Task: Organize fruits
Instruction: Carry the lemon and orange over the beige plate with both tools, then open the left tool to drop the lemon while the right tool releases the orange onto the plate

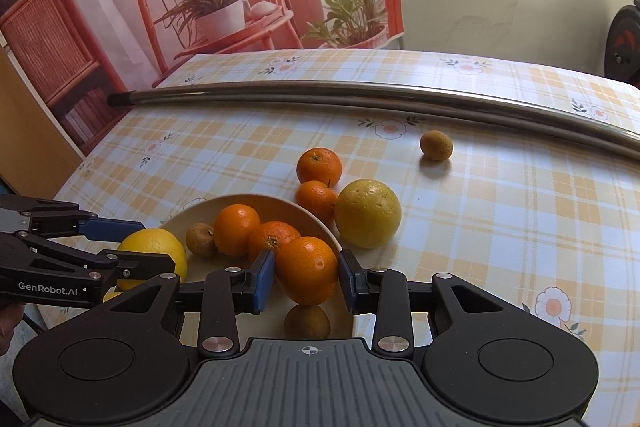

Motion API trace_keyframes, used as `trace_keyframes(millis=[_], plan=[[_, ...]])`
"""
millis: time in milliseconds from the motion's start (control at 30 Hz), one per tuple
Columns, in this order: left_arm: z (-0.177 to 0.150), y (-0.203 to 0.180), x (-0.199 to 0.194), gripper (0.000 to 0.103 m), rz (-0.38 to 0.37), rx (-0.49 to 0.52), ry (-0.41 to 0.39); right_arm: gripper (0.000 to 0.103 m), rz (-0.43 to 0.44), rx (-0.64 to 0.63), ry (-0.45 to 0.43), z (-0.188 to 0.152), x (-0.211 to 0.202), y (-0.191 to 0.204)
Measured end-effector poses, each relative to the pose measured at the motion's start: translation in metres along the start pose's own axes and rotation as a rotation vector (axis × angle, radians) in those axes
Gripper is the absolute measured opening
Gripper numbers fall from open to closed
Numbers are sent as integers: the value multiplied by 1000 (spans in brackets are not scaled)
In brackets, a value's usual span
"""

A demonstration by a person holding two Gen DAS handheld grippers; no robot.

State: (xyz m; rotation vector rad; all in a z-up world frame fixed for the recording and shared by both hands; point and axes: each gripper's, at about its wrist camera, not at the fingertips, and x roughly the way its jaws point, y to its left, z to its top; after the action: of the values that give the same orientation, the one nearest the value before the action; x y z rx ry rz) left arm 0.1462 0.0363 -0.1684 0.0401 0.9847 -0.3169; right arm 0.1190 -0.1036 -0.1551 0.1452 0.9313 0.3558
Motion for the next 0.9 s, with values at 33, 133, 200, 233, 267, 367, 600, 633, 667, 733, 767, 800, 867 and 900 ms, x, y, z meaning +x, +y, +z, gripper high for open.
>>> trace_keyframes(millis=[33, 133, 200, 233, 267, 367, 600, 633, 667, 733, 767, 800, 867, 900], plan=[[0, 0, 0, 59, 0, -4, -1, 32, -3, -2, 4, 0, 1, 0], [0, 0, -2, 59, 3, -4, -14, 32, -9, -9, 2, 1, 3, 1], [0, 1, -3, 59, 3, -8, -20, 32, -10, -10, 2, 1, 3, 1], [0, 1, -3, 59, 2, -12, -22, 32, -9, -9, 3, 2, 3, 2], [0, 2, -3, 59, 1, -15, -24, 32, -9, -9, 3, 2, 3, 2], [0, 2, -4, 59, 3, -20, -30, 32, -8, -6, 1, 1, 3, 1], [1, 4, -9, 58, 13, -34, -66, 32, -15, 19, -20, -2, -3, -2], [1, 5, -10, 58, 12, -37, -73, 32, -16, 23, -24, -2, -4, -3], [2, 6, -10, 58, 10, -42, -78, 32, -17, 26, -28, -3, -5, -3], [3, 7, -12, 58, 6, -50, -88, 32, -19, 31, -33, -4, -6, -4], [3, 7, -13, 58, 6, -52, -94, 32, -20, 34, -36, -4, -7, -4], [4, 8, -13, 58, 6, -54, -99, 32, -21, 35, -38, -4, -7, -5], [4, 8, -15, 58, 6, -59, -105, 32, -23, 36, -41, -4, -8, -5], [5, 9, -15, 58, 6, -63, -109, 32, -24, 37, -43, -4, -8, -5]])
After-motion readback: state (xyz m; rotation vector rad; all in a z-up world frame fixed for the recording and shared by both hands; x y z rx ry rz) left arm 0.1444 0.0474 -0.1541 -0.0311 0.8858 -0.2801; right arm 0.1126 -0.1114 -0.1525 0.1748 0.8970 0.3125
